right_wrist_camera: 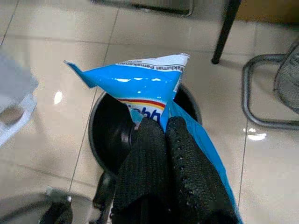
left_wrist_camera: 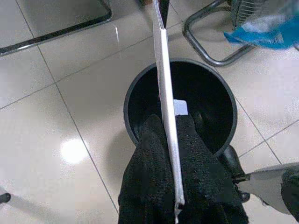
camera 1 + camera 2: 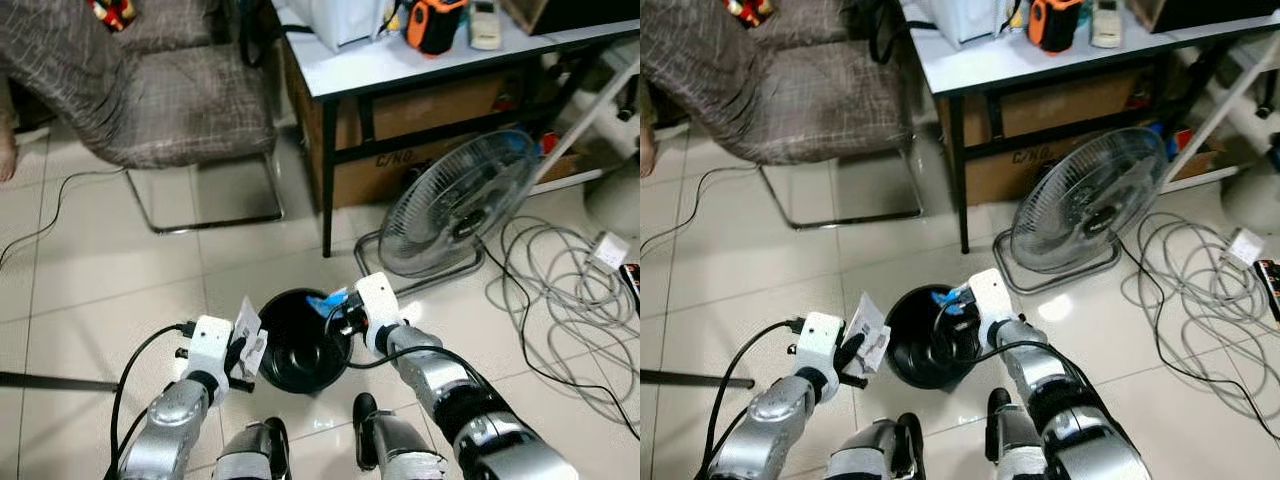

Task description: Picking trash to rubbish bin

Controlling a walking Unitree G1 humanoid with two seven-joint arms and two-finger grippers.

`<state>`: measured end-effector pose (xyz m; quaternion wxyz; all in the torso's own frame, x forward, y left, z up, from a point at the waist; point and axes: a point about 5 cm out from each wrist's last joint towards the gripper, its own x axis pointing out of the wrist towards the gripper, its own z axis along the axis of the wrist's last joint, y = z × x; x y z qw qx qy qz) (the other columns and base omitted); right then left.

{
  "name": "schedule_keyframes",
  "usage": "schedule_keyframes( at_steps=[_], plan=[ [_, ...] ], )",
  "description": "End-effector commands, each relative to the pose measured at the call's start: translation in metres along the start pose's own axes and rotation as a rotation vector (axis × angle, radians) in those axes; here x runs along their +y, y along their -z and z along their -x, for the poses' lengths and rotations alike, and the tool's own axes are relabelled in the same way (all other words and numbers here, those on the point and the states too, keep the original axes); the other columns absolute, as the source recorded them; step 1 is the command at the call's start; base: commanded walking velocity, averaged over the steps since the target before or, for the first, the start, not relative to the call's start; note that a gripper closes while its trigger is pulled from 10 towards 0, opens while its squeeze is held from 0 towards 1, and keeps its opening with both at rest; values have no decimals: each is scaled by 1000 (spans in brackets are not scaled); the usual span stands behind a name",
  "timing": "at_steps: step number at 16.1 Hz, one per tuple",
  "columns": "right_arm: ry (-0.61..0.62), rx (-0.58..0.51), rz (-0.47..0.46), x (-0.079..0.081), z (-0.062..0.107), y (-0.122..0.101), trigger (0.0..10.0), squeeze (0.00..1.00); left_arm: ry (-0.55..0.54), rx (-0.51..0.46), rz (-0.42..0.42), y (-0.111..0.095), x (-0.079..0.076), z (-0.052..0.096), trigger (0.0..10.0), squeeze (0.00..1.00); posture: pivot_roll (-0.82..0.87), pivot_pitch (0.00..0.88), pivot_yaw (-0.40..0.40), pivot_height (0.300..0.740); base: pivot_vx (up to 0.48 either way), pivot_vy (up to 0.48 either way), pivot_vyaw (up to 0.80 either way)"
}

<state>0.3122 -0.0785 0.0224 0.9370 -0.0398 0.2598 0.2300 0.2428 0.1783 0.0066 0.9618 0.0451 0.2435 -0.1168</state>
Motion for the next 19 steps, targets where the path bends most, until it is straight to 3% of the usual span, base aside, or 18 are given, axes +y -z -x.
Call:
schedule_keyframes(
  at_steps=[1, 8, 13, 19],
  plan=[
    [8, 2, -25, 3, -1, 6, 10000, 0, 42, 17, -4, 9, -4, 10, 10000, 0, 53, 358, 45, 740, 0, 0, 0],
    [-22, -7, -91, 19, -7, 5, 10000, 0, 256, 54, -53, 20, -24, 41, 10000, 0, 119, 370, 74, 740, 0, 0, 0],
    [-19, -9, -178, 26, -9, 5, 10000, 0, 284, 79, -71, 25, -23, 56, 10000, 0, 167, 387, 100, 740, 0, 0, 0],
    [-50, -1, -205, 37, -11, 6, 10000, 0, 268, 133, -57, 35, -17, 75, 10000, 0, 198, 405, 112, 740, 0, 0, 0]
  ],
)
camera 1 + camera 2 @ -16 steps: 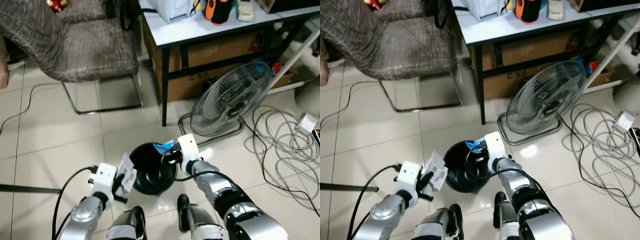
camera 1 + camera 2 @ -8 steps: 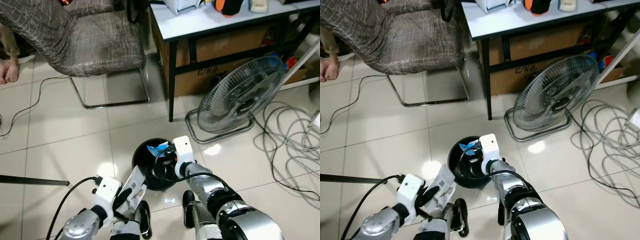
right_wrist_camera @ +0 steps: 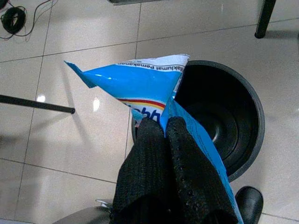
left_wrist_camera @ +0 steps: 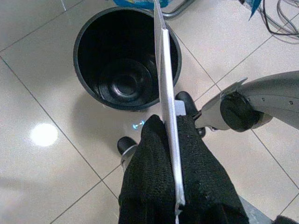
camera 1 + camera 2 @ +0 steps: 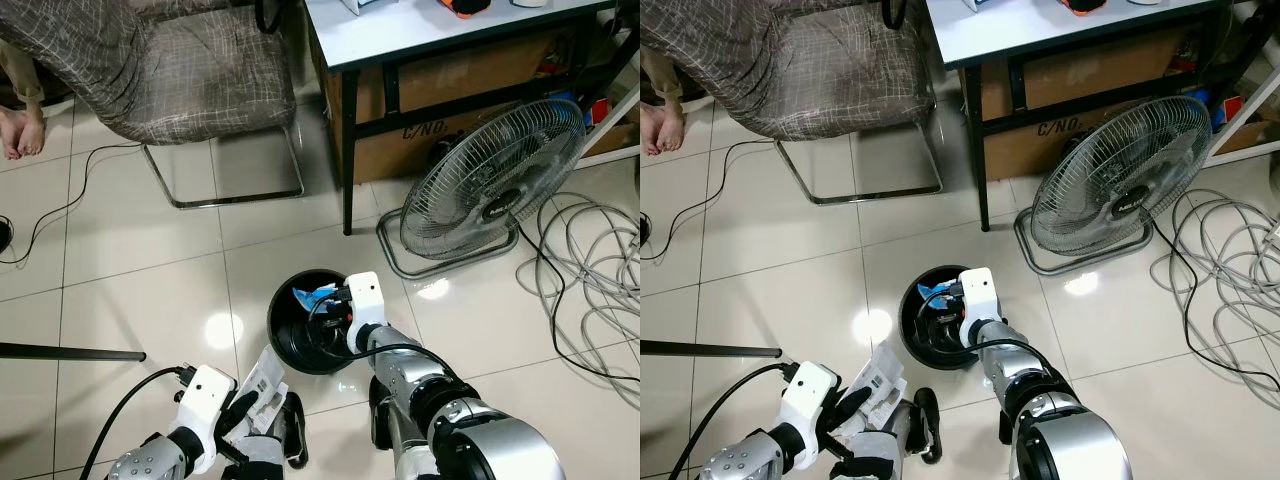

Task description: Picking trash to rubbish bin

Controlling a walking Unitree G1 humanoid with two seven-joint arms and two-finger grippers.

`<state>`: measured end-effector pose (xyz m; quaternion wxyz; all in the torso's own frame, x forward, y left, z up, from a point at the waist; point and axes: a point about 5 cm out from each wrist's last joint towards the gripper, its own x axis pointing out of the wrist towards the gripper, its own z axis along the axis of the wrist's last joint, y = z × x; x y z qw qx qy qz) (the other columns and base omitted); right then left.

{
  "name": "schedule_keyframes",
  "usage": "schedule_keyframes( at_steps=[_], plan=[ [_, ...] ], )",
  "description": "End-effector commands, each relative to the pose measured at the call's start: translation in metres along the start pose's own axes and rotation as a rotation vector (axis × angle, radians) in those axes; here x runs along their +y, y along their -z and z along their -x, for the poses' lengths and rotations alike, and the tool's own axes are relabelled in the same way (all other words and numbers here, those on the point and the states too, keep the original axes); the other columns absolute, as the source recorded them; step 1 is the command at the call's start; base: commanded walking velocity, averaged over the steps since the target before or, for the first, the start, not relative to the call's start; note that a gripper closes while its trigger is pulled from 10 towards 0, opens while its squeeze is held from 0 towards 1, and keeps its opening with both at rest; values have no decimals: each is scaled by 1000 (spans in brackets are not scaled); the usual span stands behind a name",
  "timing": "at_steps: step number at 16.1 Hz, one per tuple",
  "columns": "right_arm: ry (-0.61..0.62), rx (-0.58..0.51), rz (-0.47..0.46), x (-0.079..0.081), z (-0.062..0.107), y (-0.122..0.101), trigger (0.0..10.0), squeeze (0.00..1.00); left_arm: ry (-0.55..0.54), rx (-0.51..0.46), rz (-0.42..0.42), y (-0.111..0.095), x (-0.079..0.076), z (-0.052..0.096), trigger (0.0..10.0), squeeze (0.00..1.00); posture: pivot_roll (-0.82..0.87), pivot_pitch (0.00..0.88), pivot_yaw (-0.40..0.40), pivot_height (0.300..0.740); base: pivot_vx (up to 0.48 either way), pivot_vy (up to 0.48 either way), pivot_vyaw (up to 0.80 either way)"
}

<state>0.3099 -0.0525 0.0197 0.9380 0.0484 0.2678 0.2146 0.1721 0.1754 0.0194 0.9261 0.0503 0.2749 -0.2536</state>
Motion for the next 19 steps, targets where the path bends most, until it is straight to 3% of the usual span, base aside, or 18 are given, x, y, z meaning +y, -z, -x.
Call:
schedule_keyframes(
  at_steps=[1, 5, 9, 11, 12, 13, 19],
  plan=[
    [-34, 40, -17, 12, 0, 13, 10000, 0, -2, 65, 25, 15, -1, 8, 10000, 0, 198, 405, 112, 740, 0, 0, 0],
    [-17, 95, 28, 10, 3, 27, 10000, 0, 0, 63, 25, 12, -4, 7, 10000, 0, 199, 410, 111, 740, 0, 0, 0],
    [-30, 29, 18, 16, -3, 6, 10000, 0, 2, 65, 28, 13, -6, 6, 10000, 0, 191, 408, 107, 740, 0, 0, 0],
    [-31, 39, 40, 17, -3, 7, 10000, 0, 3, 62, 31, 12, -8, 4, 10000, 0, 188, 406, 103, 740, 0, 0, 0],
    [-37, 52, 49, 18, -2, 11, 10000, 651, 4, 60, 32, 12, -8, 3, 10000, 0, 186, 405, 98, 740, 0, 0, 0],
    [-42, 61, 49, 18, -2, 14, 10000, 1000, 4, 59, 34, 12, -8, 3, 10000, 0, 184, 403, 95, 740, 0, 0, 0],
    [-23, 67, 52, 13, 0, 17, 10000, 1000, 5, 58, 38, 12, -7, -1, 10000, 0, 175, 395, 89, 740, 0, 0, 0]
  ],
)
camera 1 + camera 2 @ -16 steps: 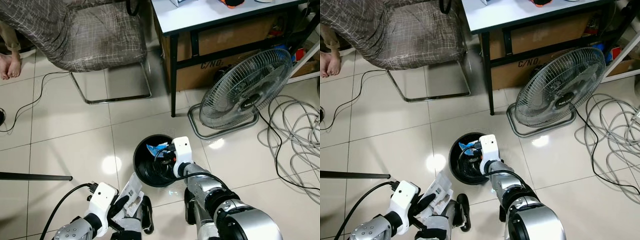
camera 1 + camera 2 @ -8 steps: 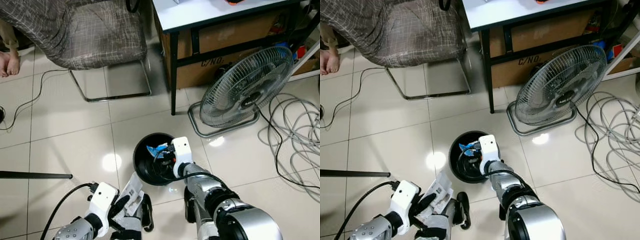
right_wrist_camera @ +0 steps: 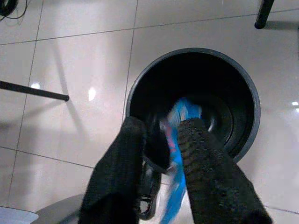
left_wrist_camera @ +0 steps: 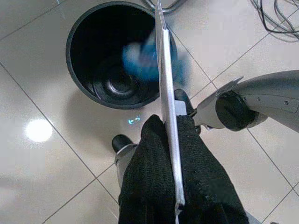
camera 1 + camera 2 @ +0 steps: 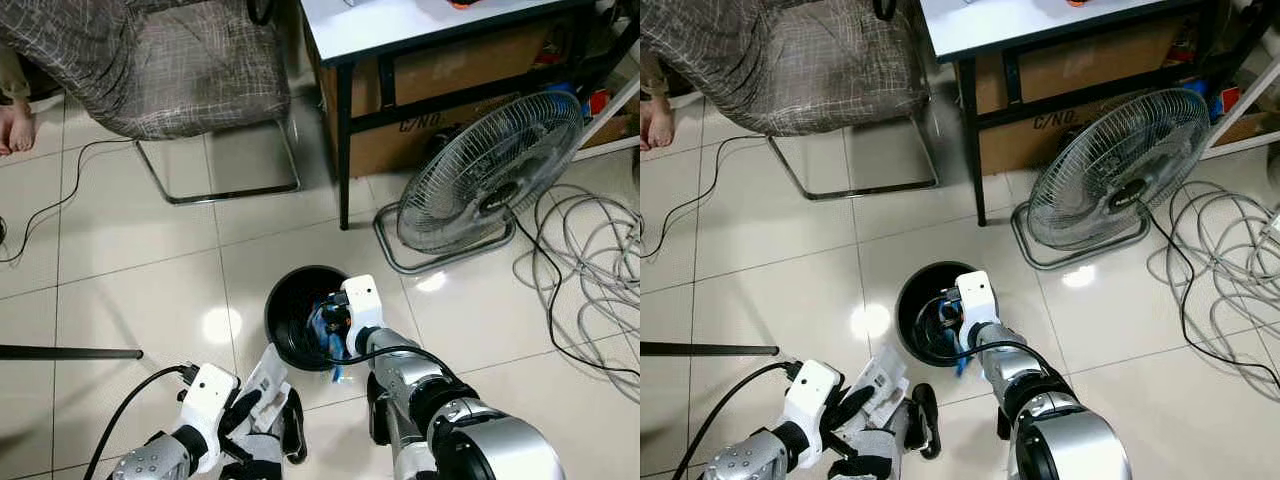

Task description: Picking trash to rubbish bin

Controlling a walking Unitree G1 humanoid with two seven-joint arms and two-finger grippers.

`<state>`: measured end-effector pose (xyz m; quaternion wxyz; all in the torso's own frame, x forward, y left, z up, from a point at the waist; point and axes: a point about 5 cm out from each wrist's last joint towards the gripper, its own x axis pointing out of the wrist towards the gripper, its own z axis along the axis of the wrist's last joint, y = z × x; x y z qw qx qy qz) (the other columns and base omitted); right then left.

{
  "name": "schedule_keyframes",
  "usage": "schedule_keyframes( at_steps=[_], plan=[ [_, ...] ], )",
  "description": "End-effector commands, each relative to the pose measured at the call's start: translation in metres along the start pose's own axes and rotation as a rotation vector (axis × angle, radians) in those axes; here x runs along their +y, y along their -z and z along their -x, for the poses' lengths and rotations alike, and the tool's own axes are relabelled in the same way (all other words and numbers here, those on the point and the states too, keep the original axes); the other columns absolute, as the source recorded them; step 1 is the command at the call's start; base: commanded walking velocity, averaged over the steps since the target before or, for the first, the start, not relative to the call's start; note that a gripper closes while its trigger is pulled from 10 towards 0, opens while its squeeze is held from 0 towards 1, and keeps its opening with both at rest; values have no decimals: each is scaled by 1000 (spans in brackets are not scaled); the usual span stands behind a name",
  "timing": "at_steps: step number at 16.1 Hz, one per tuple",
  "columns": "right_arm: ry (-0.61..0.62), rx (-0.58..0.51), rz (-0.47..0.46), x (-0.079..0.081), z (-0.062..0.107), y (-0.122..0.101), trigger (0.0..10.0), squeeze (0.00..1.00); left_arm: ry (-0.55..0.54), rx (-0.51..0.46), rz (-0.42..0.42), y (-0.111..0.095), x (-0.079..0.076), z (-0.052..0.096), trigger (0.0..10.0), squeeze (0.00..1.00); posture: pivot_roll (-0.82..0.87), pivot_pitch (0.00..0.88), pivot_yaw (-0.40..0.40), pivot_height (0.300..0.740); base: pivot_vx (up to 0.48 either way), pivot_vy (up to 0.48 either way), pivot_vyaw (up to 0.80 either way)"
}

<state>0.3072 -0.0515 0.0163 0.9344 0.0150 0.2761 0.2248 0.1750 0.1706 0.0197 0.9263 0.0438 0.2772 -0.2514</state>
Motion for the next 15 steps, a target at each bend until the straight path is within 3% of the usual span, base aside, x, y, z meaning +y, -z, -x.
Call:
schedule_keyframes(
  at_steps=[1, 7, 10, 11, 15],
  plan=[
    [-20, 33, -9, 12, 0, 11, 10000, 1000, 4, 55, 23, 14, -3, 2, 10000, 0, 173, 392, 87, 740, 0, 0, 0],
    [-14, -3, 28, 6, -1, -1, 10000, 1000, -5, 27, 31, 8, -2, -12, 10000, 0, 141, 356, 60, 740, 0, 0, 0],
    [7, -43, 48, -4, 0, -11, 10000, 1000, -7, -25, 63, -5, 1, -23, 10000, 0, 109, 335, 48, 740, 0, 0, 0],
    [8, -35, 37, -9, 1, -10, 10000, 0, 2, -23, 57, -6, 1, -28, 10000, 0, 85, 328, 43, 740, 0, 0, 0],
    [30, 16, 22, -39, 21, 19, 10000, 0, 55, -12, 38, -8, -4, -52, 10000, 0, -10, 303, 38, 740, 0, 0, 0]
  ],
)
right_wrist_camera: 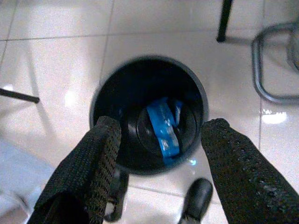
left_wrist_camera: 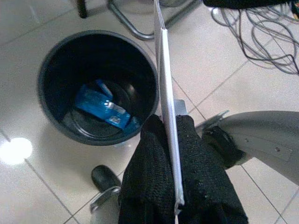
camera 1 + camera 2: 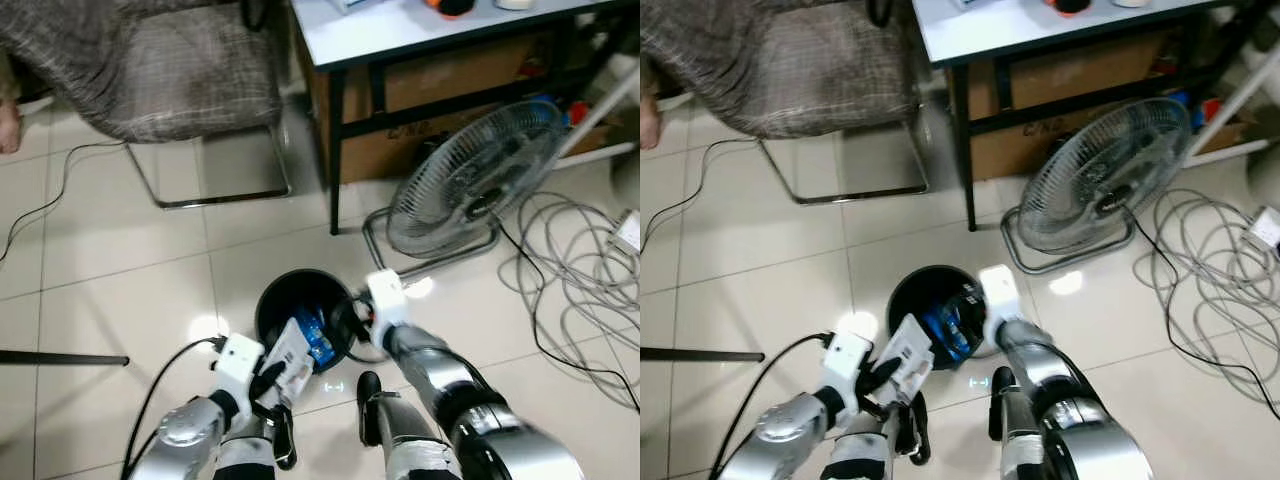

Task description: Picking trash to rubbish bin

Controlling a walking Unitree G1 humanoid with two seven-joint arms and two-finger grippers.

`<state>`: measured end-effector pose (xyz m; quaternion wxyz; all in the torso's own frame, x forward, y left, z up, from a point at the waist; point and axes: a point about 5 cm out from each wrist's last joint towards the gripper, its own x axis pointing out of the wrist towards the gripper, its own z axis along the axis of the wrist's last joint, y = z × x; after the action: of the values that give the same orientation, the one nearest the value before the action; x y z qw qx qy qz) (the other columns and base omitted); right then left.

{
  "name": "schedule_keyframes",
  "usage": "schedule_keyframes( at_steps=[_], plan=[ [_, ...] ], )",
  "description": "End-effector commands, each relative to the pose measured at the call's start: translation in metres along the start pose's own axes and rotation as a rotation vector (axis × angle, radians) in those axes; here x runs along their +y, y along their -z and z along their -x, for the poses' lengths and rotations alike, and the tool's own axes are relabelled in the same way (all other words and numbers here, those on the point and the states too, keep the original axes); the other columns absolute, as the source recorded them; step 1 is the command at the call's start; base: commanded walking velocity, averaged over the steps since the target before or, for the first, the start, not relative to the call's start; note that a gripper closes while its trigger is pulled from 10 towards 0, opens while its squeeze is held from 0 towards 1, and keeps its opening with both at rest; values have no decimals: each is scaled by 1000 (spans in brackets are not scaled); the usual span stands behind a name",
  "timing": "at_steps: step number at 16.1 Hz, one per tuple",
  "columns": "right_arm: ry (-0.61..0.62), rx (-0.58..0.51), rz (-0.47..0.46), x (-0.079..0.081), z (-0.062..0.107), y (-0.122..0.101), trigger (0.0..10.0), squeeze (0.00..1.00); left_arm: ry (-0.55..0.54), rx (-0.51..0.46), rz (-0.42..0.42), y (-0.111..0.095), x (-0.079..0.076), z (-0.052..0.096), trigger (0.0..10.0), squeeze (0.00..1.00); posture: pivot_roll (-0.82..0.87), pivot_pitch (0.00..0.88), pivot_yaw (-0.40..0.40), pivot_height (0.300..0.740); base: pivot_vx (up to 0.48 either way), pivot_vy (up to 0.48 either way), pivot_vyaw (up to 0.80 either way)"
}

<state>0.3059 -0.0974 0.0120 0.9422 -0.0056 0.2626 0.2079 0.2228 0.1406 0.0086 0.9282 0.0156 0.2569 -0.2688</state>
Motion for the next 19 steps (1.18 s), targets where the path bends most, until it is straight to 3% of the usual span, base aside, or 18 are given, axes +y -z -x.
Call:
schedule_keyframes(
  at_steps=[1, 3, 6, 10, 14, 19],
  plan=[
    [-5, 52, -18, -3, 8, 16, 10000, 0, 11, 44, 6, 11, -2, -3, 10000, 0, -23, 301, 35, 740, 0, 0, 0],
    [21, 104, -57, -8, 20, 24, 10000, 0, 10, 52, 10, 11, -1, -13, 10000, 0, -43, 305, 29, 740, 0, 0, 0],
    [-41, 107, -71, 7, 48, 13, 10000, 0, 8, 56, -13, 9, 0, -31, 10000, 0, -116, 321, 42, 740, 0, 0, 0],
    [-70, 149, -90, 11, 71, 10, 10000, 0, -25, 56, -28, 3, 5, -44, 10000, 0, -156, 329, 31, 740, 0, 0, 0],
    [-116, 200, -81, 22, 86, 5, 10000, 0, -106, 36, 25, -2, 10, -55, 10000, 0, -179, 335, 25, 740, 0, 0, 0],
    [-106, 225, -83, 22, 93, 4, 10000, 0, -156, 42, 59, -2, 16, -57, 10000, 0, -217, 340, 18, 740, 0, 0, 0]
  ],
)
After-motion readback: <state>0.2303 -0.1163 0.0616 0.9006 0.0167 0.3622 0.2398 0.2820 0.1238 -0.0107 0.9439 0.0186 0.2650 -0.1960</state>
